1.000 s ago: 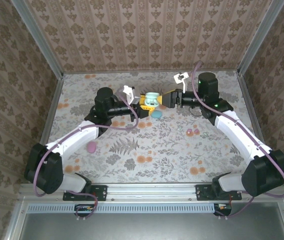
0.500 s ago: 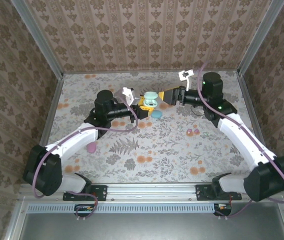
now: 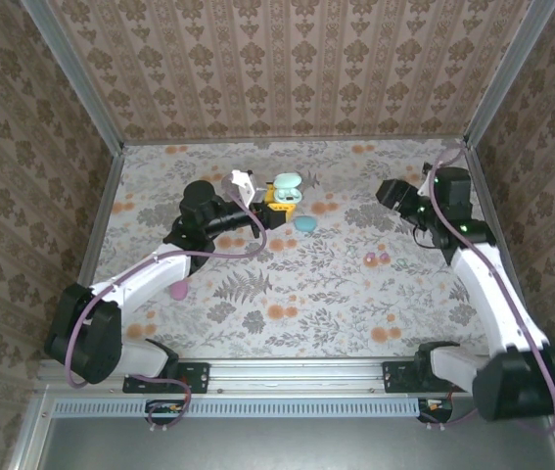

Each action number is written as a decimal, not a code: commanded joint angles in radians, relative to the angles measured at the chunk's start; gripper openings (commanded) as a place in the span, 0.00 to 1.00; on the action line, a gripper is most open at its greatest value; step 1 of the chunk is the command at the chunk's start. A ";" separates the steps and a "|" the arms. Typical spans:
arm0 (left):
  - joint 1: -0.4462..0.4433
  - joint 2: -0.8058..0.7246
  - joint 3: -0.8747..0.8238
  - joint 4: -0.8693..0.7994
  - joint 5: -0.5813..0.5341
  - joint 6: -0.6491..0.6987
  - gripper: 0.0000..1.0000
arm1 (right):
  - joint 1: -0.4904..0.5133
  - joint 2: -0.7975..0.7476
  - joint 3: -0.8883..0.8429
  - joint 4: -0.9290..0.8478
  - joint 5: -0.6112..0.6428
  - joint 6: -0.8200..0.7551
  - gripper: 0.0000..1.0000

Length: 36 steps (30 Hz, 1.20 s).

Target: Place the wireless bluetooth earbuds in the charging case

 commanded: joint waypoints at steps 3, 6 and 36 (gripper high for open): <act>0.006 -0.011 -0.012 0.067 0.036 -0.028 0.23 | -0.001 0.113 -0.044 -0.189 0.005 0.056 0.64; 0.006 -0.015 -0.015 0.064 0.046 -0.022 0.23 | 0.001 0.154 -0.063 -0.149 -0.020 0.092 0.61; 0.014 -0.069 -0.026 -0.023 0.029 0.028 0.23 | 0.098 0.474 0.166 -0.307 0.165 -0.055 0.42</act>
